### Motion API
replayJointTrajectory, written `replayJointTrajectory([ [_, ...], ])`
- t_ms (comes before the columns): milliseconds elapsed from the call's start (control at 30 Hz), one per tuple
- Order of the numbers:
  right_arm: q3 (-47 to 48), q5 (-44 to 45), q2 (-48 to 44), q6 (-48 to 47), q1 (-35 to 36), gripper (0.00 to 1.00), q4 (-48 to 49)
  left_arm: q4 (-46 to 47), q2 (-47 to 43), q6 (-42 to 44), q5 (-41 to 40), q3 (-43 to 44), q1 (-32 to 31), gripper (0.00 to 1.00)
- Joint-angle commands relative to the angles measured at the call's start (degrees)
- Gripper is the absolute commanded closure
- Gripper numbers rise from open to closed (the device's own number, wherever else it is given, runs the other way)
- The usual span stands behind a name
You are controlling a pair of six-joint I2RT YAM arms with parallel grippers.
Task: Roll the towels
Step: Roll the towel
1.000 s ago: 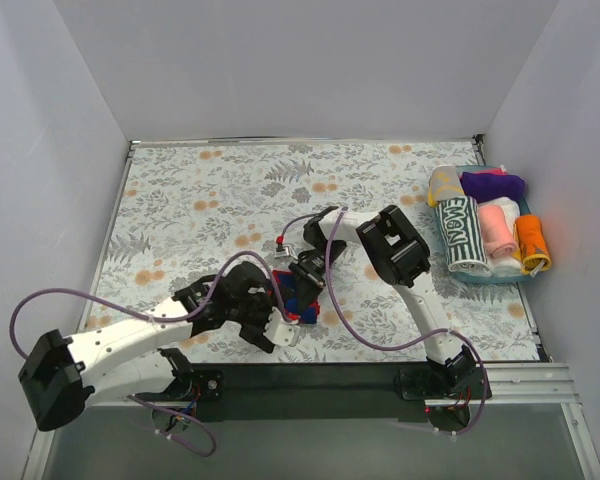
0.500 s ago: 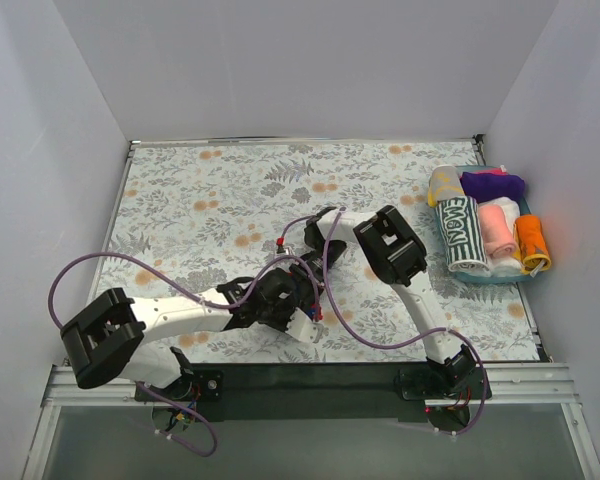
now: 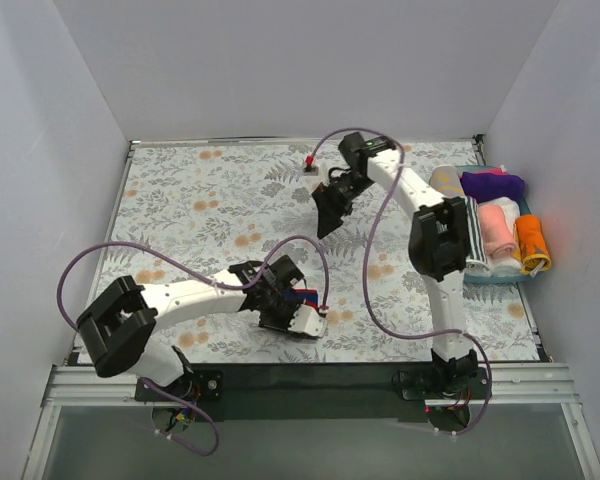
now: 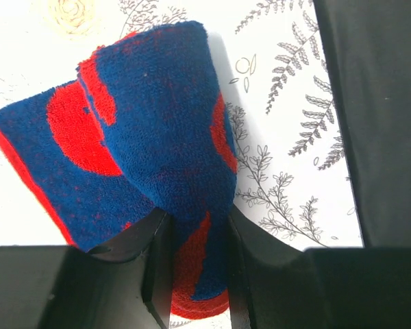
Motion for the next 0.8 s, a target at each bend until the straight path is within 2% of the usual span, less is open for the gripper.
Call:
replayJointTrajectory([
  [0,-2.7,10.1,-13.1,1.8,-2.5,0.35,3.3,-9.3,4.1,-0.3,8.5,5.1,3.8,0.78],
  [167,-17.5,12.6,-26.1,0.9,-5.4,0.36,10.8,-18.4,14.1,2.9,17.5,15.2,12.8,0.77],
  [200,-19.9,12.5,-28.3,0.6,-5.5,0.37,11.8,-20.0,15.9,3.5,18.4,19.8,13.9,0.77],
  [300,-31.5,9.8,-37.4,-1.5,-5.2,0.39,15.1,-27.9,25.7,6.1,24.0,28.9,17.9,0.77],
  [433,-42.9,11.4,-48.2,-2.5,-4.0,0.42,20.2,-36.0,37.0,11.2,29.9,36.1,23.7,0.76],
  [467,-47.0,12.1,-50.6,-2.2,-3.1,0.43,21.4,-37.0,38.5,12.1,31.4,37.1,24.5,0.76],
  [633,-52.7,20.8,-53.5,0.6,2.6,0.44,28.3,-42.9,46.8,18.8,34.6,43.4,29.4,0.73],
  [767,-54.2,30.8,-52.6,1.5,13.7,0.43,36.4,-43.8,49.5,22.7,36.6,44.2,31.2,0.70],
])
